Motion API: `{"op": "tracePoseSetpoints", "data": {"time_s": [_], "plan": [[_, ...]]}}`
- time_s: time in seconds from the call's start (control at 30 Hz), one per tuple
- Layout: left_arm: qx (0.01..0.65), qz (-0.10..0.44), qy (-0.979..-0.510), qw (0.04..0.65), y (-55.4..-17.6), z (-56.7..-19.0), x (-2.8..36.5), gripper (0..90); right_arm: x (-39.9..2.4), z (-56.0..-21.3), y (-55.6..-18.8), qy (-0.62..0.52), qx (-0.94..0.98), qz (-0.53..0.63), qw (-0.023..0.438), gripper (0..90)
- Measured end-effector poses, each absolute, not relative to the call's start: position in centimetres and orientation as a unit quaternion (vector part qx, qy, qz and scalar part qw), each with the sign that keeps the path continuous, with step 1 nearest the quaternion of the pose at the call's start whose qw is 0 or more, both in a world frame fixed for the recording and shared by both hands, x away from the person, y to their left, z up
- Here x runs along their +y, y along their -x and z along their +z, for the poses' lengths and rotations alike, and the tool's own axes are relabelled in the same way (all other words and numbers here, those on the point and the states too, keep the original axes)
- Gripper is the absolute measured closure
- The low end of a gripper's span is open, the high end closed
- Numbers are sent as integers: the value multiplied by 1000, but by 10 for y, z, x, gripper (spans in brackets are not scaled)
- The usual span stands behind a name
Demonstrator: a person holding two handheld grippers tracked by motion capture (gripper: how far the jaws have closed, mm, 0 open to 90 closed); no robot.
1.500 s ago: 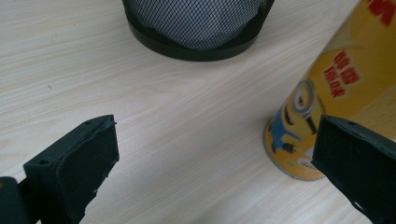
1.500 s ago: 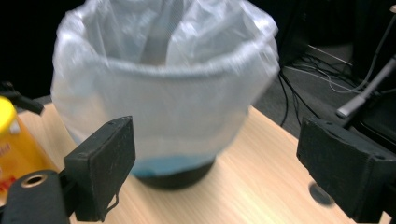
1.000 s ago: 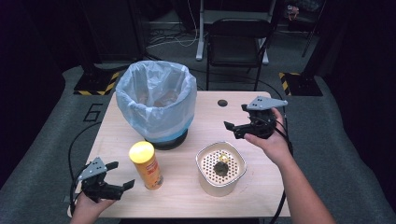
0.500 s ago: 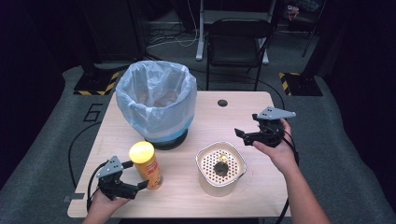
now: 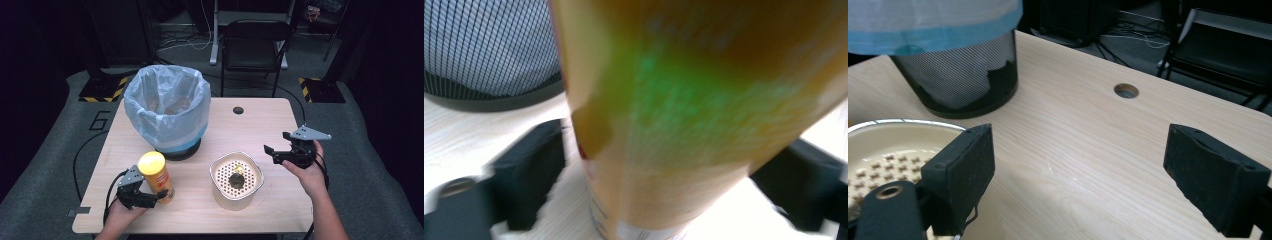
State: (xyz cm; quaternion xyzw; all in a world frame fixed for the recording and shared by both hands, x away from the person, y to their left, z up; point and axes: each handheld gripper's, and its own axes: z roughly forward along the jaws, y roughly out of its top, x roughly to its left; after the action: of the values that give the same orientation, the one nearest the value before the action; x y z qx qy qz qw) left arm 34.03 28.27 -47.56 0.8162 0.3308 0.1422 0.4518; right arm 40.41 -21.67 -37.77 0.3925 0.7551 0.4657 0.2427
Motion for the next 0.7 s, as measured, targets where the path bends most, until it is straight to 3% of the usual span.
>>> {"op": "tracePoseSetpoints", "data": {"time_s": [0.07,0.33,0.7], "plan": [[332,139,-813,458,-340,-476,284,219,-222,-384,-401,-399,752,462,249,128],[331,168,-805,463,-336,-452,290,239,-243,-416,-394,-445,730,459,241,138],[344,166,-790,480,-333,-362,295,240,-242,-450,-398,-459,752,415,230,148]]}}
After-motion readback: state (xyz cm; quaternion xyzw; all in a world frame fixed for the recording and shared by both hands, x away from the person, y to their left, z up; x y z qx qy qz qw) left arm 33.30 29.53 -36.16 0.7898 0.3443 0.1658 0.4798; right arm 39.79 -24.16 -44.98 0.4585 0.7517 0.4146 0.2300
